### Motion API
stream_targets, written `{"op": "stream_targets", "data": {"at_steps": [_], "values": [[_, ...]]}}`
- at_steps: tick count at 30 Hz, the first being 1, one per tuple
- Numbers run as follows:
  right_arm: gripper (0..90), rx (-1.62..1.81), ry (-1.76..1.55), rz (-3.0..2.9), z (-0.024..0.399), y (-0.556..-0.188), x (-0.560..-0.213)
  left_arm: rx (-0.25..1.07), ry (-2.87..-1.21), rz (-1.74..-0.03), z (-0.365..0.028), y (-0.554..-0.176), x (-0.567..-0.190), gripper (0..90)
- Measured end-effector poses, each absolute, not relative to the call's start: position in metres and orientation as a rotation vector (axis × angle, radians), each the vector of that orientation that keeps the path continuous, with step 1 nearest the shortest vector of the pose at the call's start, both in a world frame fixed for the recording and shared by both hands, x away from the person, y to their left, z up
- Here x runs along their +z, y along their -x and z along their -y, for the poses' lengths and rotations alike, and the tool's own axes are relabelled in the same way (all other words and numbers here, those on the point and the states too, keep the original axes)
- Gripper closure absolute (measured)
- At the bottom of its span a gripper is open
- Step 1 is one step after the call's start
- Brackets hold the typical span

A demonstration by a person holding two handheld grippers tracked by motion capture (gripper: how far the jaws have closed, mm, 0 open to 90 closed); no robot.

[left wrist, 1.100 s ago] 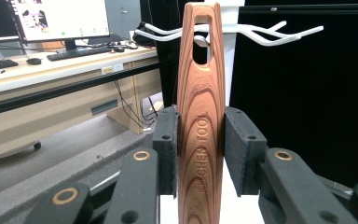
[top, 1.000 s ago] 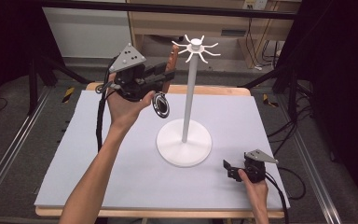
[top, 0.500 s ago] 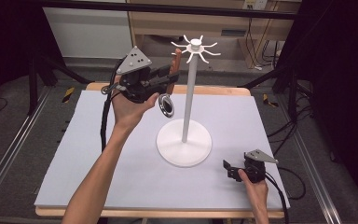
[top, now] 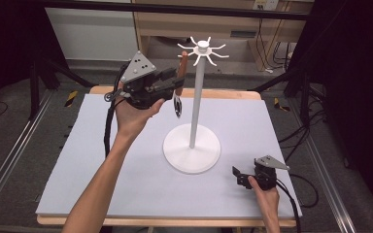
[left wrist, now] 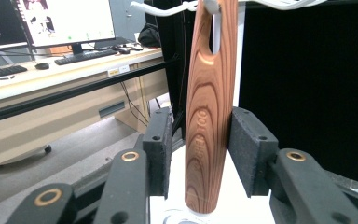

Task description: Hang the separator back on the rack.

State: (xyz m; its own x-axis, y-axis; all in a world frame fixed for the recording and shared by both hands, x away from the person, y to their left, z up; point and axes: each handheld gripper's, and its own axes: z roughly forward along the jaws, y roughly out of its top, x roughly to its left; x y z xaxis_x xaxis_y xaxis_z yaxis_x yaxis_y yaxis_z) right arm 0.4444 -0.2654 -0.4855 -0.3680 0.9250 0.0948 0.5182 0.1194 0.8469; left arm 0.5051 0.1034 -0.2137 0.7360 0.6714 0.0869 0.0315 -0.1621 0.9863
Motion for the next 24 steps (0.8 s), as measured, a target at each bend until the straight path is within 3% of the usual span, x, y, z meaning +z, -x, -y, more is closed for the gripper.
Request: {"op": "stream_targets", "data": {"at_steps": [11, 24], "values": [[5.3, 1.165, -1.395, -1.946, 0.265, -0.445, -0.486, 0.612, -1.644, -0.588, -0.124, -0.499, -0.225, 50.8], [5.4, 1.156, -1.397, -1.943, 0.265, -0.445, -0.486, 0.606, -1.646, -0.648, -0.17, -0.486, -0.264, 43.5]]}}
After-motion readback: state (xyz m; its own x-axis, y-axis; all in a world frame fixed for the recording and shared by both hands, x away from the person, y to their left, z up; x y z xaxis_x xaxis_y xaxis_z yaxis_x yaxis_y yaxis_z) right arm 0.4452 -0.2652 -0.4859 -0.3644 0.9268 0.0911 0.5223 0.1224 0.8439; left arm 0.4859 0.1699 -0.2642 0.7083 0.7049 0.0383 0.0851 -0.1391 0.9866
